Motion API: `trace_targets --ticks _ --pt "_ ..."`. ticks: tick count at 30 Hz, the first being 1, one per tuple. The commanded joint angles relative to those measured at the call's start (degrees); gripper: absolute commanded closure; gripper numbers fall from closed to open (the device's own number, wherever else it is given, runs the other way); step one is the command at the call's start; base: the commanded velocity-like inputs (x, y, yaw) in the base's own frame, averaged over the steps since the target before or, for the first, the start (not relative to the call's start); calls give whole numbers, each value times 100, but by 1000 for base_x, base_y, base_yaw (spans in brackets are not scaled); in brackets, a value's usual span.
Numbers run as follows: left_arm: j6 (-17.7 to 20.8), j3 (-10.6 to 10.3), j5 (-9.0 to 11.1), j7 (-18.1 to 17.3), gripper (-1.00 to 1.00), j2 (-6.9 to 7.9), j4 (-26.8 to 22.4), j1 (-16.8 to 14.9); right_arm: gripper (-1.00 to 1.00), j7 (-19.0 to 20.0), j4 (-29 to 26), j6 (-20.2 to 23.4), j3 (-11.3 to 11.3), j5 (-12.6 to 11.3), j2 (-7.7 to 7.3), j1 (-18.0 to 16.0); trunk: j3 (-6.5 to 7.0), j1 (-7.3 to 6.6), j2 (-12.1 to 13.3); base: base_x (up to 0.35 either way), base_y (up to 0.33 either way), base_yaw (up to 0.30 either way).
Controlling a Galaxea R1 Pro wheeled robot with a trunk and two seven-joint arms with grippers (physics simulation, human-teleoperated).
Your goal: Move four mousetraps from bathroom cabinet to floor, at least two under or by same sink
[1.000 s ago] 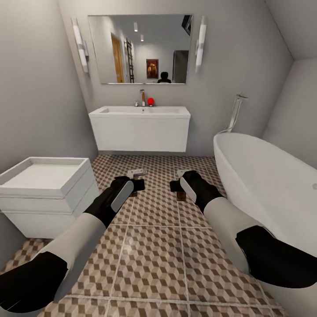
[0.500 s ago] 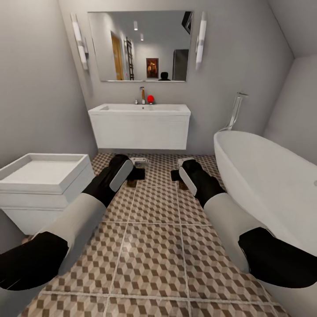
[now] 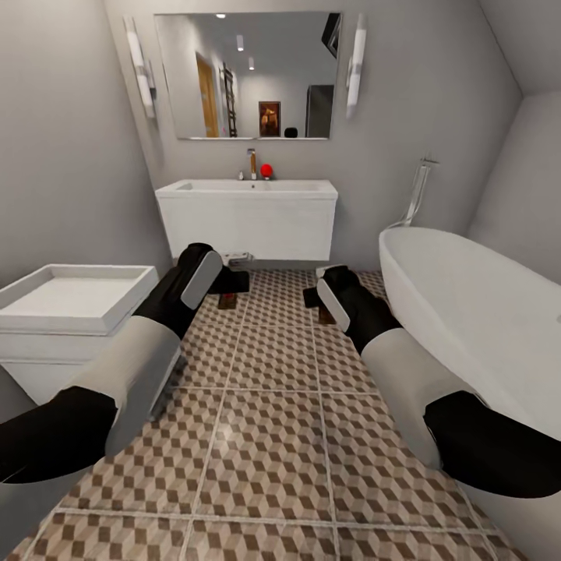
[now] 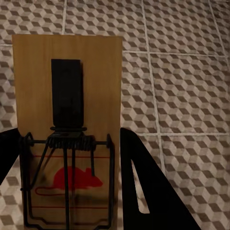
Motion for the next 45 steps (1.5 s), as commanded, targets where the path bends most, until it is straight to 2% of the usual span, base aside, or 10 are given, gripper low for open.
trace_targets --ticks 1,13,20,27,37,45 --pt "15 -4 48 53 100 5 1 -15 100 -67 1 7 13 -68 0 -21 -24 22 -44 0 0 0" --pt "-48 40 41 52 100 5 133 -50 100 -72 12 -50 8 -71 0 -97 -239 285 -525 0 0 0" --pt "-170 39 36 53 100 5 367 -51 100 -80 10 106 6 -86 0 -377 -365 439 -806 0 0 0" --pt "-221 42 19 53 100 5 434 -50 100 -85 21 363 6 -354 0 -567 -491 593 -1087 0 0 0" --pt "-442 42 4 53 100 -1 250 -53 100 -90 327 384 6 -443 0 -714 -670 812 -1488 0 0 0" --pt "-475 42 3 53 100 -25 92 -191 100 -90 377 383 6 -451 0 -747 -848 833 -1499 0 0 0"
